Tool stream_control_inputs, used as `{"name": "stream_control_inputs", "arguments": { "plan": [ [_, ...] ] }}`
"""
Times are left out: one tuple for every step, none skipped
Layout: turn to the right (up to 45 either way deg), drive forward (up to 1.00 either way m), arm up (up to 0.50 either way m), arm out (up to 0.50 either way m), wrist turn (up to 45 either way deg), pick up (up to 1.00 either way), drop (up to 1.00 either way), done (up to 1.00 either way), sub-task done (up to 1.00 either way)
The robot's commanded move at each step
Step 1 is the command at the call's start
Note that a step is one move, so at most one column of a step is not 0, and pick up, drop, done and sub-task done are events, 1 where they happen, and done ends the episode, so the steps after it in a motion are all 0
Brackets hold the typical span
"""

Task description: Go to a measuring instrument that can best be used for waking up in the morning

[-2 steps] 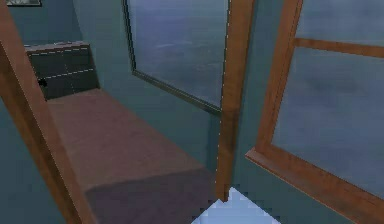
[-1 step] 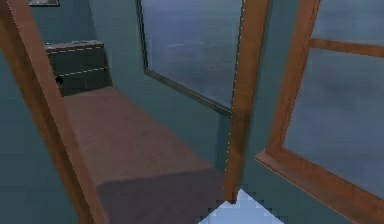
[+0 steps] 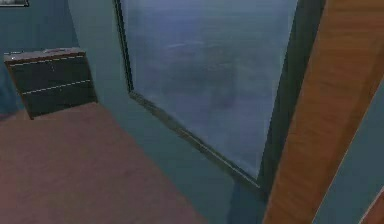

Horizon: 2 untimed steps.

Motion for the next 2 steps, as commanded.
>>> {"name": "stream_control_inputs", "arguments": {
  "plan": [
    [-24.0, 0.0, 0.0, 0.0, 0.0, 0.0, 0.0, 0.0, 0.0],
    [0.0, 1.0, 0.0, 0.0, 0.0, 0.0, 0.0, 0.0, 0.0]
  ]
}}
